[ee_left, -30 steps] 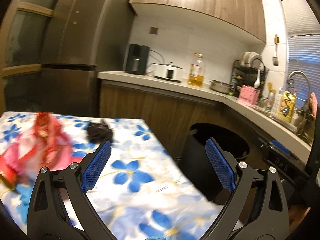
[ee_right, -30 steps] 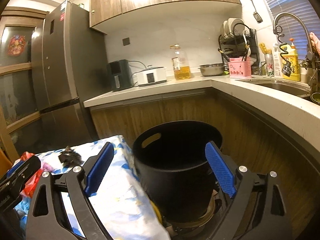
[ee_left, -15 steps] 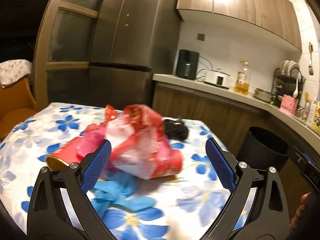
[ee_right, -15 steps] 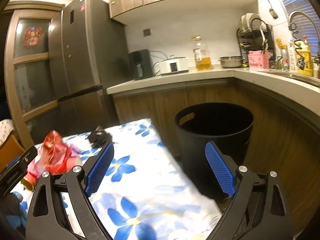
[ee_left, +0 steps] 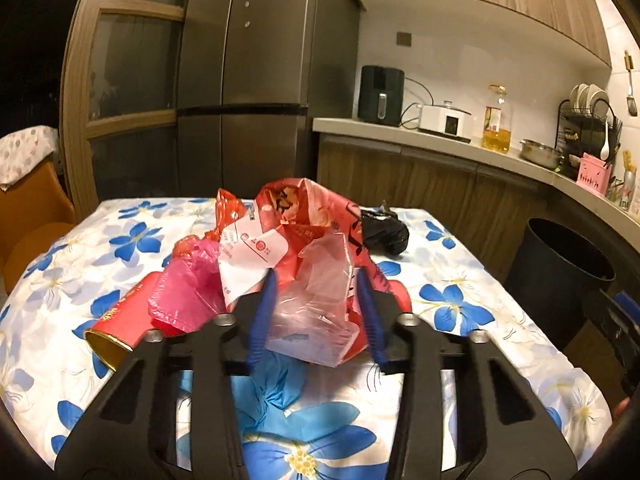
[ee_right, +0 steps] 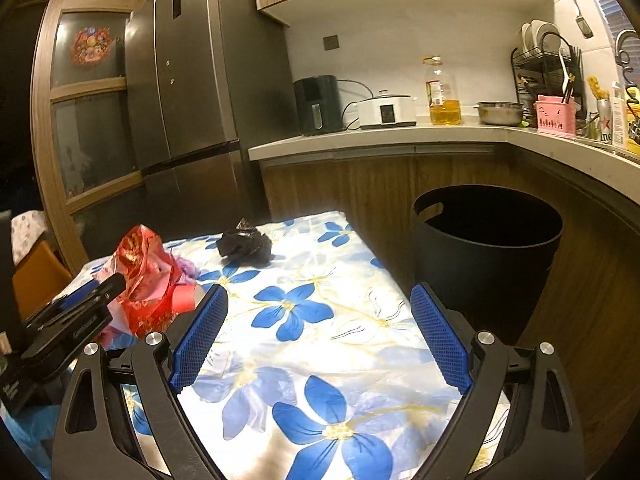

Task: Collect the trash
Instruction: 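Grasp and lift the red-and-white plastic bag with the left tool while the right tool nears the red can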

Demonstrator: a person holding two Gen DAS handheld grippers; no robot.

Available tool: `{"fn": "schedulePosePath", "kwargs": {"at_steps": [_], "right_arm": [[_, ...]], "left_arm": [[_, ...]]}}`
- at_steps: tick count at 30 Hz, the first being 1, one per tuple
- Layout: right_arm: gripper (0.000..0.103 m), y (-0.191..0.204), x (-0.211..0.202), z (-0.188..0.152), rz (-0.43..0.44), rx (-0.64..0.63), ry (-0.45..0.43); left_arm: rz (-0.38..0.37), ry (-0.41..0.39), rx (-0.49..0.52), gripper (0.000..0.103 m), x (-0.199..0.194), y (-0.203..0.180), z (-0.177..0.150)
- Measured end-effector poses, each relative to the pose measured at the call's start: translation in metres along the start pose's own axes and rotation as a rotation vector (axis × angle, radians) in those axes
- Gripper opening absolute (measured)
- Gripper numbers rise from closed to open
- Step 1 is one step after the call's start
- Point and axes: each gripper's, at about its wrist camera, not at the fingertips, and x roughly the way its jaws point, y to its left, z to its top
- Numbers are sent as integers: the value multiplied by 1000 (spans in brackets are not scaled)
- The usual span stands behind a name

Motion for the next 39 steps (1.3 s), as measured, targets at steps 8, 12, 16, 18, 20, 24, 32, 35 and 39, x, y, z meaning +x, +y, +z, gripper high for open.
{"fn": "schedulePosePath", "kwargs": {"at_steps": [8, 12, 16, 18, 20, 24, 32, 35, 39], "right_arm": [[89, 13, 6, -3, 25, -20, 17], [89, 20, 6, -8, 43, -35, 28], [89, 29, 8, -14, 66, -48, 44], [89, 35, 8, -16, 77, -53, 52], [89, 40, 9, -18, 90, -61, 59], [89, 53, 10, -23, 117, -79, 69], [98, 88, 34, -29, 193, -100, 105], [98, 104, 47, -28, 200, -119, 107], [98, 120, 65, -24, 210, -129, 119]], "left_arm": [[-11, -33, -12, 1, -10, 5, 1], [-11, -82, -34, 0, -27, 11, 5], [-11, -124, -77, 0, -47, 23, 12], [-12, -136, -94, 0, -57, 30, 15], [-8, -152, -106, 0, -66, 38, 17], [6, -181, -124, 0, -84, 50, 19], [21, -181, -141, 0, -101, 70, 13], [26, -180, -147, 0, -103, 76, 12], [36, -185, -147, 0, -103, 81, 12]]}}
